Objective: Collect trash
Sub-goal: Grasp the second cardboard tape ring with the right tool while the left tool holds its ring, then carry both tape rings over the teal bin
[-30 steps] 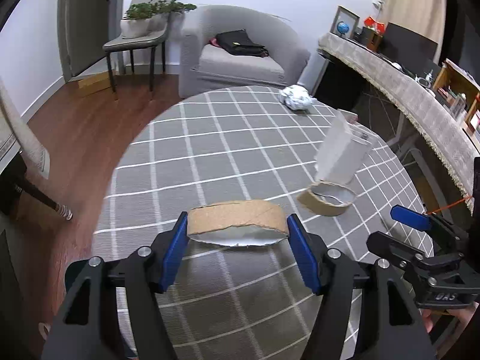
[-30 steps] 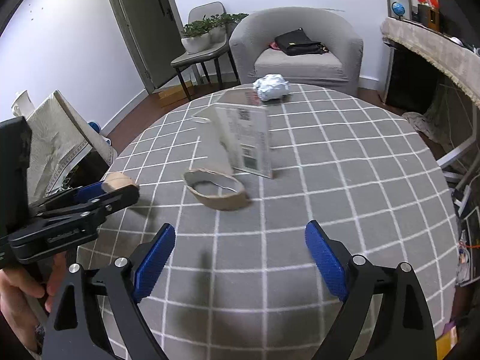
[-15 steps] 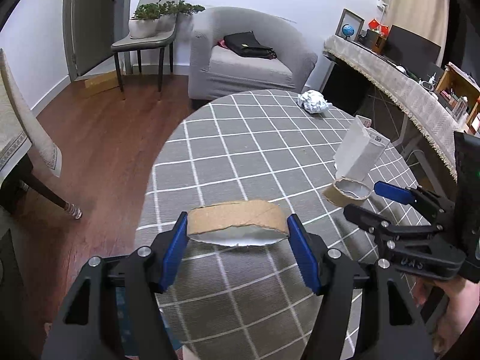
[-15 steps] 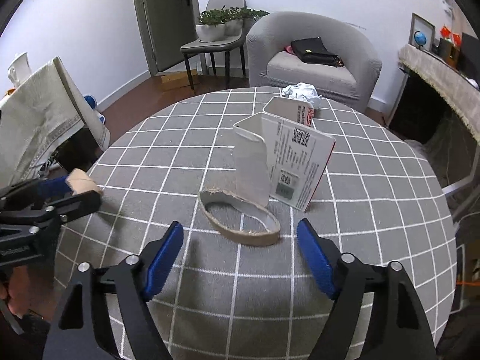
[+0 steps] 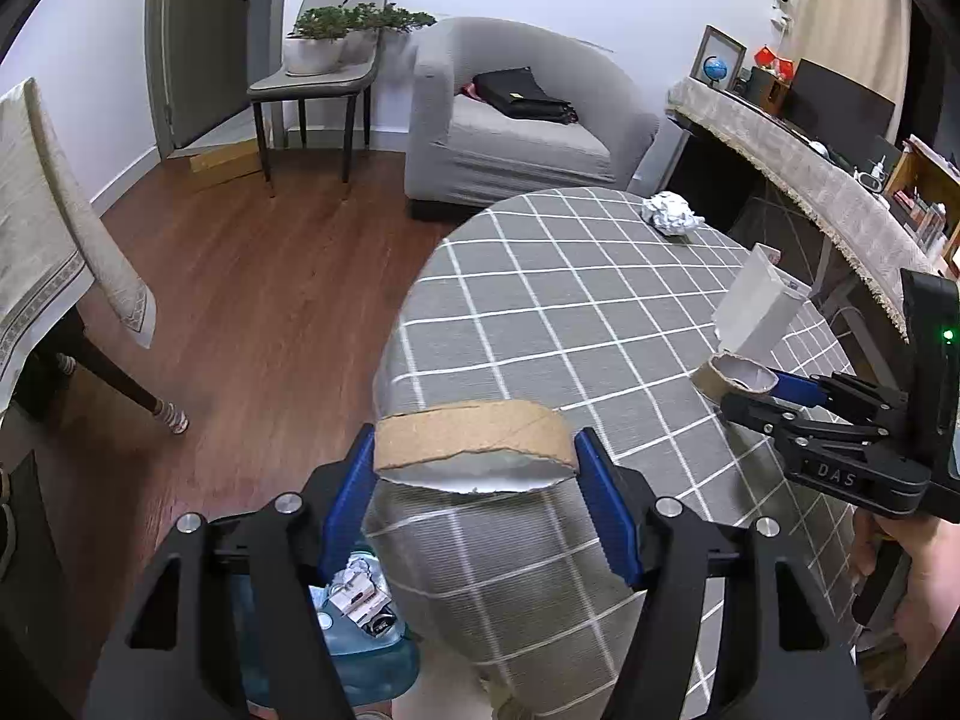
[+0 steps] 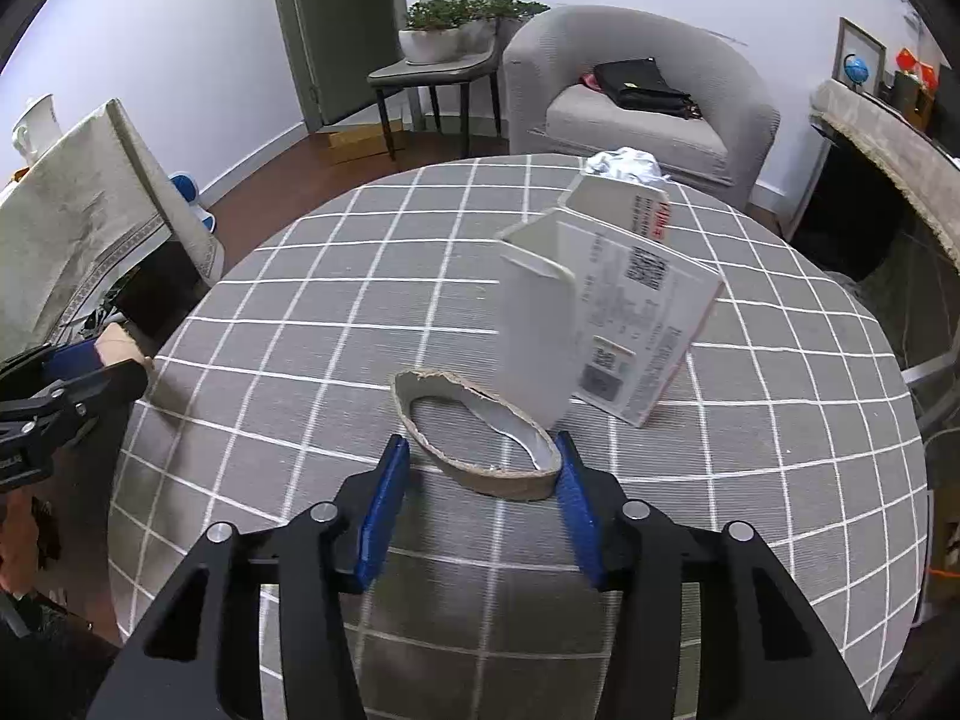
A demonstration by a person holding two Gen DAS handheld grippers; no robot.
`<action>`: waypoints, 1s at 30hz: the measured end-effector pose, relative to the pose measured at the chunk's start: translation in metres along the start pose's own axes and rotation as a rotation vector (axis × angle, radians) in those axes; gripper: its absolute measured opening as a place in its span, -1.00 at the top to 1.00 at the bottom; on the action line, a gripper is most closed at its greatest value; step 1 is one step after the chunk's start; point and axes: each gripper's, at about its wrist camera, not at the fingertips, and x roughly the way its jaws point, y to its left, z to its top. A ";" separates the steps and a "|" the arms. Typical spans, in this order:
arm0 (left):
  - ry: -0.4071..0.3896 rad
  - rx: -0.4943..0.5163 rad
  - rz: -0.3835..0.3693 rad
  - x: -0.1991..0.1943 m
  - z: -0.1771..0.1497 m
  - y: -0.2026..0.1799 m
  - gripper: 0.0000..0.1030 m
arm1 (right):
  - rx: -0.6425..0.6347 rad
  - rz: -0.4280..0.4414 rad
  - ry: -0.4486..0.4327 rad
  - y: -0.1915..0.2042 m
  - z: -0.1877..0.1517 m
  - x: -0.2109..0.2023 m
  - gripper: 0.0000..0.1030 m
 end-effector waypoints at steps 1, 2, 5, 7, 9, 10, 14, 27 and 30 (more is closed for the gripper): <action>0.000 -0.003 0.001 -0.001 0.000 0.003 -0.32 | -0.007 0.006 0.003 0.004 0.001 0.000 0.12; 0.000 -0.006 0.002 -0.001 0.000 0.005 -0.32 | -0.011 0.011 0.005 0.007 0.001 0.001 0.14; 0.001 -0.010 0.004 -0.003 -0.001 0.009 -0.32 | -0.034 0.045 0.009 0.018 0.002 0.002 0.15; 0.001 -0.007 0.005 -0.005 -0.003 0.012 -0.32 | -0.047 0.068 0.011 0.025 0.003 0.005 0.15; 0.003 -0.006 0.011 -0.007 -0.003 0.014 -0.32 | -0.064 0.065 0.004 0.031 0.005 0.007 0.11; 0.003 -0.006 0.014 -0.008 -0.004 0.017 -0.32 | -0.070 0.062 0.004 0.032 0.007 0.009 0.01; 0.001 -0.018 0.020 -0.011 -0.006 0.027 -0.32 | -0.084 0.042 -0.001 0.041 0.014 0.015 -0.01; 0.018 -0.076 0.065 -0.022 -0.021 0.079 -0.32 | -0.136 0.067 -0.001 0.083 0.028 0.020 0.51; 0.027 -0.091 0.081 -0.023 -0.027 0.091 -0.32 | -0.149 0.087 -0.004 0.098 0.030 0.019 0.51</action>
